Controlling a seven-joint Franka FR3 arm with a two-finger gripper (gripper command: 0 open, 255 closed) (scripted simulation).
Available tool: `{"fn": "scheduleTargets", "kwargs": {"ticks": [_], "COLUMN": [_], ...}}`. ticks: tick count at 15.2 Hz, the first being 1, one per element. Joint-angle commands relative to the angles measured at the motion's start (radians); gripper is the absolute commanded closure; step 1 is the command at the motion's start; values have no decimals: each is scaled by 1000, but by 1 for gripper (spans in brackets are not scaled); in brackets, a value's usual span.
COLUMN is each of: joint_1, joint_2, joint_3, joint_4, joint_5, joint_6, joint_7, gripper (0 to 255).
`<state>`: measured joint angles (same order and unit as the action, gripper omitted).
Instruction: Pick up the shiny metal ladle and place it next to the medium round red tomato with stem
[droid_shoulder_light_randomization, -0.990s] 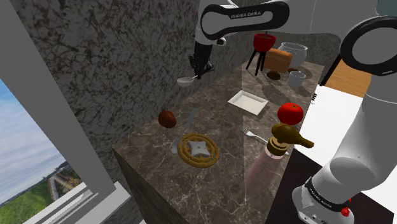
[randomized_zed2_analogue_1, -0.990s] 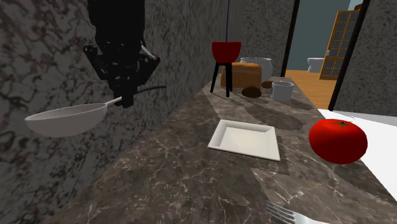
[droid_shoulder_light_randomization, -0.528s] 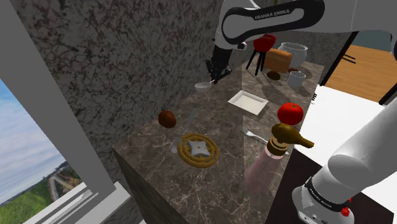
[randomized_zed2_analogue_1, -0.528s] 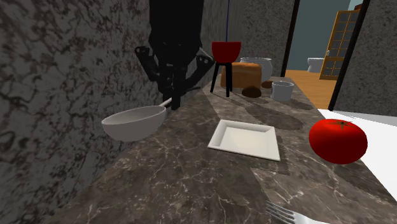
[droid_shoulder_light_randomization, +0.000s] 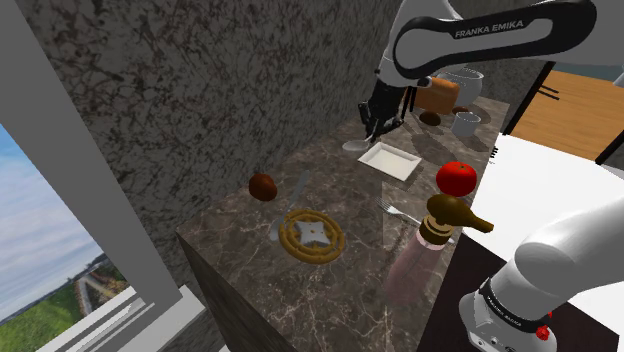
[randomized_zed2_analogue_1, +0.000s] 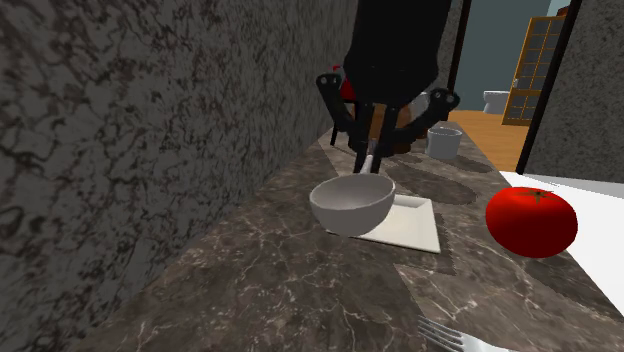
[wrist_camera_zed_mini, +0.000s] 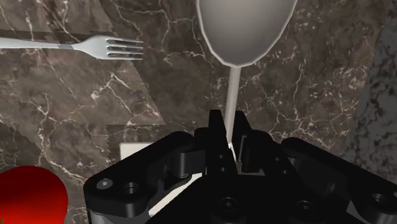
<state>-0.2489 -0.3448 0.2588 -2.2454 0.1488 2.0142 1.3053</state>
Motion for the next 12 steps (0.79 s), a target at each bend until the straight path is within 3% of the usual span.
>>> {"fn": "scheduleTargets", "kwargs": {"ticks": [1,12], "joint_1": [-1,-25], "joint_2": [-76,-500], "joint_3": [-25,-181], "joint_4": [-64,-365], "joint_5": [13,-14], "joint_6": [-14,-155], "joint_7": [-35,-196], "gripper": [255,255]}}
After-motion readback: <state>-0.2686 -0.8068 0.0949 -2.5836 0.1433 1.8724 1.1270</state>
